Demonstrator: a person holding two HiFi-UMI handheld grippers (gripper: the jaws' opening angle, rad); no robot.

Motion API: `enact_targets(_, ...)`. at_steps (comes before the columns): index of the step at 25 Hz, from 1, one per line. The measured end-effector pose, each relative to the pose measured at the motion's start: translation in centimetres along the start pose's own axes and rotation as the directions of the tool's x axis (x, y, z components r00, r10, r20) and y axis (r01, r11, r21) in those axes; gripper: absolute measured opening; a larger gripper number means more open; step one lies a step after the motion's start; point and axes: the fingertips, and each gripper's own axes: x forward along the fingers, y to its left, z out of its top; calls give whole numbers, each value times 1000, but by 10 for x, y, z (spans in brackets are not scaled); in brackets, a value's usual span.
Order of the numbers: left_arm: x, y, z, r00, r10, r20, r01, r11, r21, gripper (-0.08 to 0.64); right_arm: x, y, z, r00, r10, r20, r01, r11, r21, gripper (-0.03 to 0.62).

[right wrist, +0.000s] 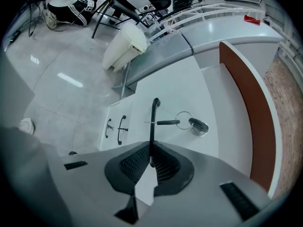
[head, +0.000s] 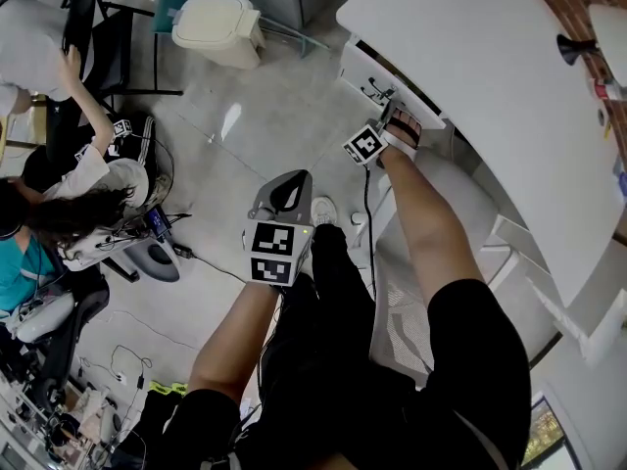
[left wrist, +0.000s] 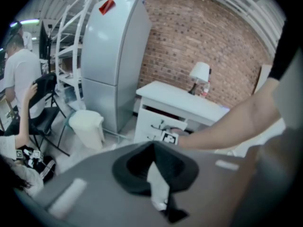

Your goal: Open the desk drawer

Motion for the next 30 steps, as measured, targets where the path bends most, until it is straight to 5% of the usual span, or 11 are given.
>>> enact_targets(11, -17, 11, -9, 1000, 7, -12, -7, 1000, 0, -2, -34, 22, 8, 1000, 21, -7, -21, 1000, 18, 15)
enact_targets(20, -24, 17, -6, 1000, 14, -2, -14, 1000, 10, -2, -35, 30, 9, 998, 57, 33, -62, 983, 171, 21)
enact_targets(24, -27, 18, -5, 1000, 10, 3, -10, 1000, 10, -2, -45, 28, 10, 996, 71, 59, -83, 970, 230, 86)
enact_targets(27, -33, 19, -3, 1000, 13, 10, -14, 1000, 14, -2, -66, 14, 11, 991, 80, 106, -111, 939, 325, 7)
enact_targets(30, -38, 22, 6, 999, 15, 43, -16, 1000, 18, -2, -95, 0, 14, 972, 153, 179, -219, 867, 448, -1)
